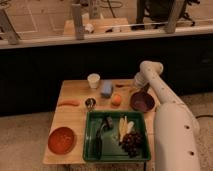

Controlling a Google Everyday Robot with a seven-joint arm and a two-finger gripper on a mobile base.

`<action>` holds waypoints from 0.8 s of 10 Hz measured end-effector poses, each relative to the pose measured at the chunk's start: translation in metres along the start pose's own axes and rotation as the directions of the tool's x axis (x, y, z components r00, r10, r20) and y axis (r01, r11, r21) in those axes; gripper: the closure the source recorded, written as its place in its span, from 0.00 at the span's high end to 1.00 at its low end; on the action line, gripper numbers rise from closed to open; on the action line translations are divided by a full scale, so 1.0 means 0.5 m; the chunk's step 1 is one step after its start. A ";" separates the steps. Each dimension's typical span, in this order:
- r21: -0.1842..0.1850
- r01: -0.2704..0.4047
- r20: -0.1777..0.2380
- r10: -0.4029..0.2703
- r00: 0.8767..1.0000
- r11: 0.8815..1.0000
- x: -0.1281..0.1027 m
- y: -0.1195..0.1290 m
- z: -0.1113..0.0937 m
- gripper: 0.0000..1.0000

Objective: Place fork in table surface

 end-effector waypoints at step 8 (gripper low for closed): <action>0.049 0.009 0.014 -0.009 1.000 0.999 -0.019 -0.037 -0.016 0.80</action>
